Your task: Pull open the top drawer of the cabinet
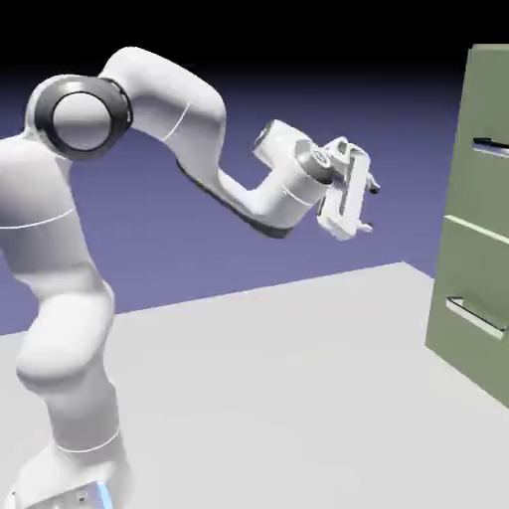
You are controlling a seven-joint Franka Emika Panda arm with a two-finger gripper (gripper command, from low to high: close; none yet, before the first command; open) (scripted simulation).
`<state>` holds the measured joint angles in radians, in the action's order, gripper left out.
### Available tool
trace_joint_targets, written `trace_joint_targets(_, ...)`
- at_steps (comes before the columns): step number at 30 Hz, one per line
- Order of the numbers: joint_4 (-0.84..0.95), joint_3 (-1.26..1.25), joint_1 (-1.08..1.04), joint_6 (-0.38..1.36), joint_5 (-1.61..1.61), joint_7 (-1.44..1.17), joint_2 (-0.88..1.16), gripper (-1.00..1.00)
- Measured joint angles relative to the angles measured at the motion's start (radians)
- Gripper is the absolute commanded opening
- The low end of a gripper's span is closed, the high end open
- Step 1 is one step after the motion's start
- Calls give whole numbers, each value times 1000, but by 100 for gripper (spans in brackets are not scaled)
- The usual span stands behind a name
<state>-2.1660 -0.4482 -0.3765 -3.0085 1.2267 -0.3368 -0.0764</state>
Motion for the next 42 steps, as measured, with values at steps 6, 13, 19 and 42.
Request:
trace_joint_targets(6,137,-95,-83,6,261,-229,105,0)
trace_joint_targets(13,297,-207,-179,13,565,-497,228,0)
trace_joint_targets(19,434,-302,-261,19,826,-726,333,0)
trace_joint_targets(42,997,-417,-303,-19,1320,-1518,731,0)
